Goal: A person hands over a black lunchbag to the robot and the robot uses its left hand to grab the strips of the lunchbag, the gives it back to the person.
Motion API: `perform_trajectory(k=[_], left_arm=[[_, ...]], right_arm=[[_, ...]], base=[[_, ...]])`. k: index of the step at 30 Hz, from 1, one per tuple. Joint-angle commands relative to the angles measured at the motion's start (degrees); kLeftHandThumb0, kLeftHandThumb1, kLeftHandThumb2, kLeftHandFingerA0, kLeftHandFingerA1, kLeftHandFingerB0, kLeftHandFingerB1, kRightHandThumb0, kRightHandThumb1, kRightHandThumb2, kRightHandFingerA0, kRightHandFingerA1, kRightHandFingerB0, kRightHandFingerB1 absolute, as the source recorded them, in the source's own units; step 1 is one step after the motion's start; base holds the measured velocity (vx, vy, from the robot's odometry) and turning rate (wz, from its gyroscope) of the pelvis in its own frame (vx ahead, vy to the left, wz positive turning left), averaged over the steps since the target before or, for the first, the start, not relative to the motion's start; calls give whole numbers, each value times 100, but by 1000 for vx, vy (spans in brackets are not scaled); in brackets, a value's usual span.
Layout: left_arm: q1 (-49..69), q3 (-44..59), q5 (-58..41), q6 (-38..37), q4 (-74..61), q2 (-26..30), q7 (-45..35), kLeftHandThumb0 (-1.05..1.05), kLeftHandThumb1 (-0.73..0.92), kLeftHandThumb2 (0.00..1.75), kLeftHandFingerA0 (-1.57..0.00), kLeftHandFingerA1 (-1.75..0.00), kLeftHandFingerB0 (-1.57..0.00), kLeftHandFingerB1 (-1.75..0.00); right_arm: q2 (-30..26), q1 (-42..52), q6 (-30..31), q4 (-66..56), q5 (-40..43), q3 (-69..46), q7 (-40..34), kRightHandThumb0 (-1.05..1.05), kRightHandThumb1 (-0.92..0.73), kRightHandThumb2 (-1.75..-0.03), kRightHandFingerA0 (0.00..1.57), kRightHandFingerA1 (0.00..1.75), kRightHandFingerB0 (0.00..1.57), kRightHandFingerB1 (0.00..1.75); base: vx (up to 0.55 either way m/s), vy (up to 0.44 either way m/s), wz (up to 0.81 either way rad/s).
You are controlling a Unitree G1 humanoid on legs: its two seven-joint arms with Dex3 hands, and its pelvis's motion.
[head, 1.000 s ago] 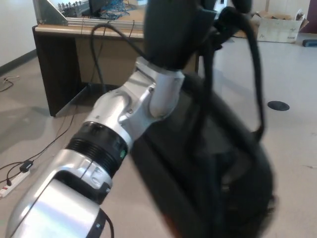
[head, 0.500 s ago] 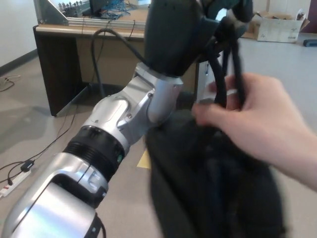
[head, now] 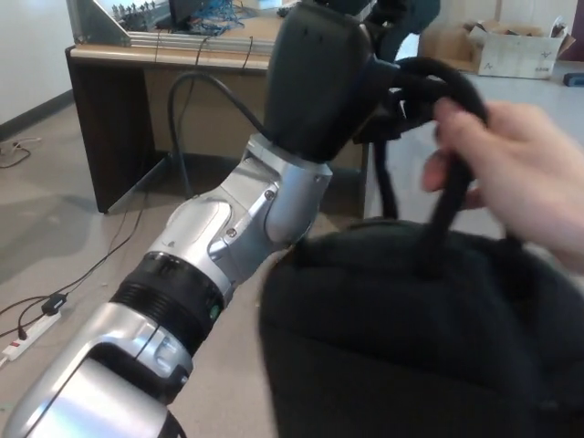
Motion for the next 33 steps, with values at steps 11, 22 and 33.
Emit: perform_trajectory(k=[11,22,33], left_arm=[[1182,241,-1080,520,-2269,726,-3066,-100,67,59,0,0,0,0],[3743,1121,-1712,295,-3862,1936,-3296,-97,59,62,0,0,0,0],[6747,1989,-2435,-940,-2945,2609,-2847,-86,50,88,0,0,0,0]], right_arm=[[-82,5,-44,43,16,-10,-27,-74,-74,-64,42,42,36,36],[-88,36,79,-82,-14,-1,-51,-69,-75,-64,42,41,38,36],[-71,31,48,-41,63,-73,-63,-69,-75,-63,43,41,38,36]], base=[[0,0,0],[0,0,0],[0,0,0]])
